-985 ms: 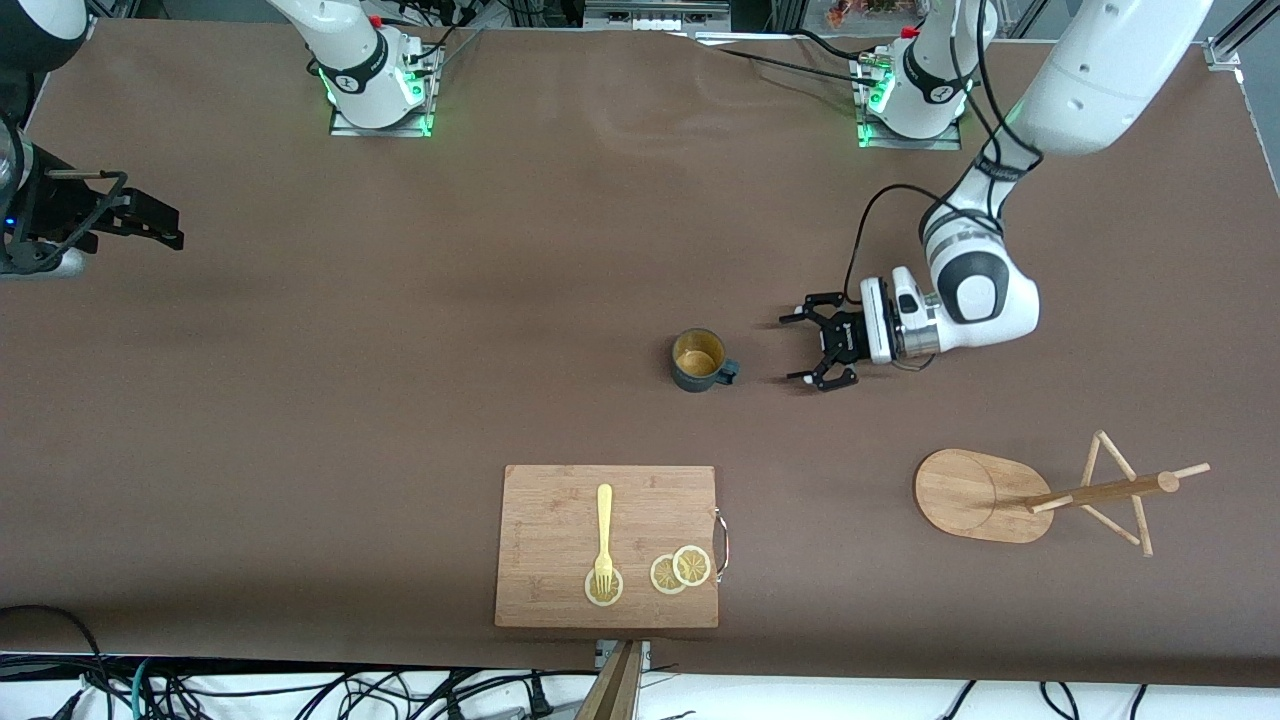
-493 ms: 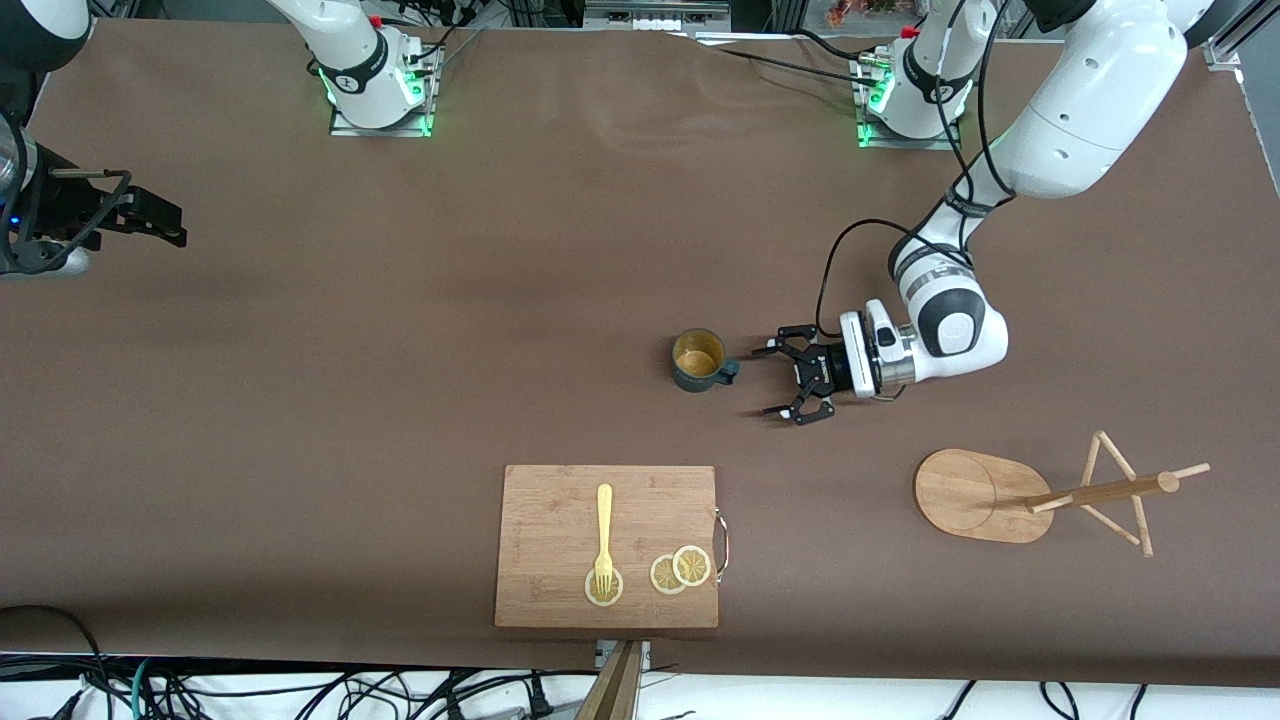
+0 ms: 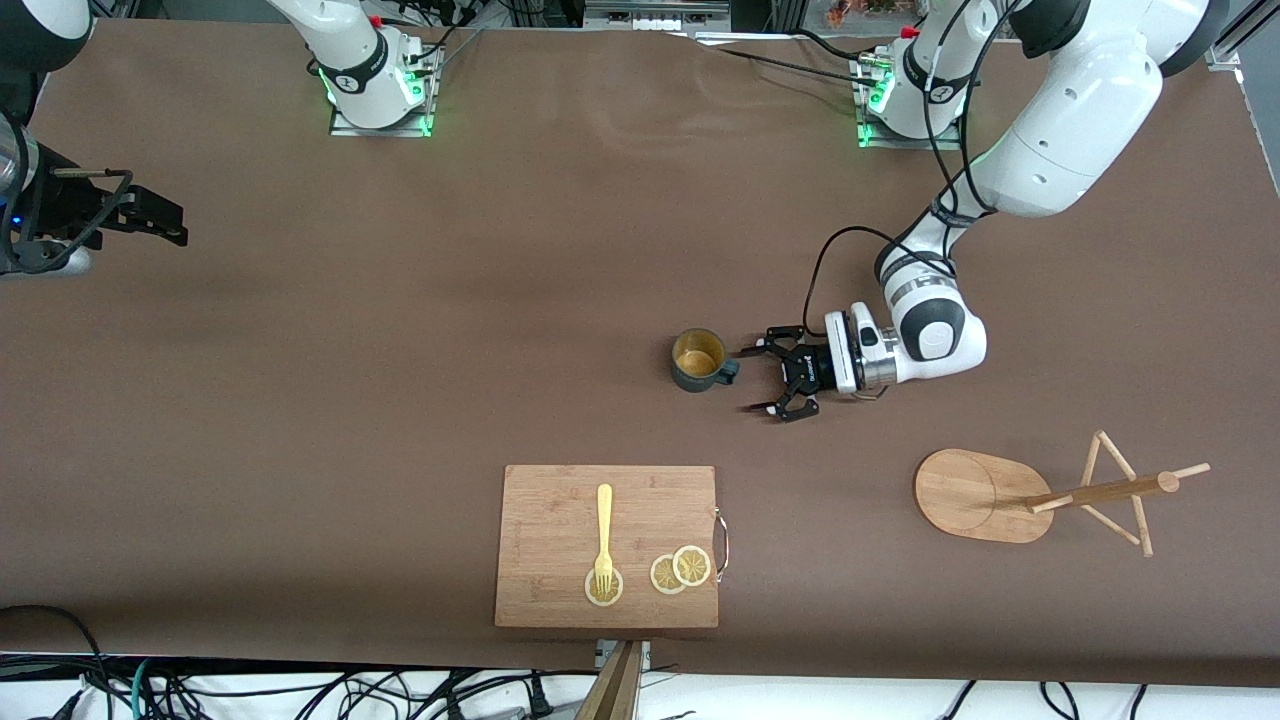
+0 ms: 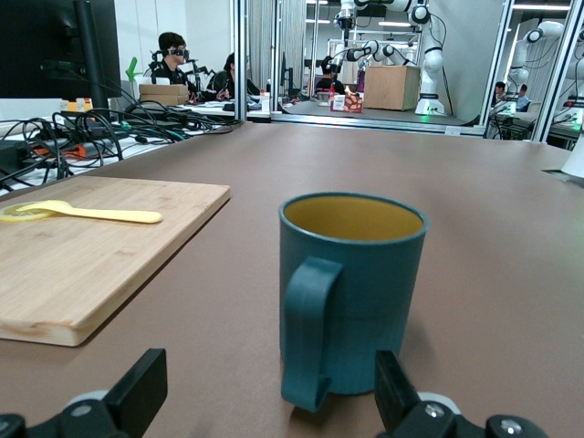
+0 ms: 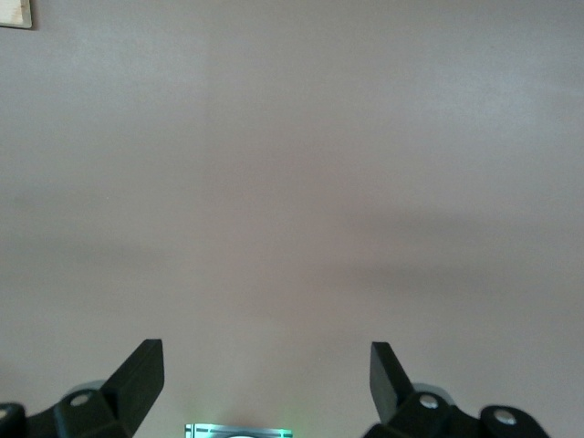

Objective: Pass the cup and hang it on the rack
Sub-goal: 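Close the left gripper on the teal mug handle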

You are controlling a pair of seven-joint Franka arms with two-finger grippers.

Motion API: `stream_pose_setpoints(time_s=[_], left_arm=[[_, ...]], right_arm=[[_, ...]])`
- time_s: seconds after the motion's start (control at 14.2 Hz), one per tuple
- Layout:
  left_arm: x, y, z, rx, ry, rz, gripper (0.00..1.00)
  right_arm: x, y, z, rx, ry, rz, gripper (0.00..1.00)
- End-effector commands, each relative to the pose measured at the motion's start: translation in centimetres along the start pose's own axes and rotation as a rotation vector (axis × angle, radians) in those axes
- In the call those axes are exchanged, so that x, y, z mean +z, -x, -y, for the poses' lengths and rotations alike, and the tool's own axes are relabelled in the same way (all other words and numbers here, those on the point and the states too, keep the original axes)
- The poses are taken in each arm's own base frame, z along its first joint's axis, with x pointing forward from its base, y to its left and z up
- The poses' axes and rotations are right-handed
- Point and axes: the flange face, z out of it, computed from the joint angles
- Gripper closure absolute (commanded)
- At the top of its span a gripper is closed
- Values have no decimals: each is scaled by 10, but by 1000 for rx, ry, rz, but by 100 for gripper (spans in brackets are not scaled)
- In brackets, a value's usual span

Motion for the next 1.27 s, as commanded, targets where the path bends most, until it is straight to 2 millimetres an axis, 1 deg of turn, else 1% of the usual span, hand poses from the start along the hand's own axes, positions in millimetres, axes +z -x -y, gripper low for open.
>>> stream_pose_setpoints(time_s=[0.0,0.07,0.28,0.35,0.49,0.56,0.7,0.77,0.91,0.99,1.06,1.2], left_arm=[[16,0,0,29,-18,-26,0],[25,1,-4,23,-12,-30,0],[32,-2,-3,27,-7,-35,0],[35,-2,-5,30,-3,-35,4],[35,-2,-5,30,-2,-35,22],[35,-3,-4,31,-3,-35,34],[34,-4,-5,35,0,-35,54],[33,-6,-4,41,2,-34,69],[30,-5,-2,40,-2,-33,89],[30,-5,-2,40,-2,-33,93],[30,-6,-2,40,-1,-34,100],[30,-5,-5,37,1,-32,100]], right_arm=[[-3,4,1,-12,-1,6,0],[-3,4,1,-12,-4,6,0],[-3,4,2,-12,-12,6,0],[-3,4,2,-12,-13,6,0],[-3,4,2,-12,-13,6,0],[-3,4,2,-12,-13,6,0],[-3,4,2,-12,-13,5,0],[-3,4,3,-14,-13,5,0],[-3,4,4,-15,-13,6,0],[-3,4,4,-15,-13,6,0],[-3,4,4,-15,-13,6,0],[-3,4,4,-15,-13,6,0]])
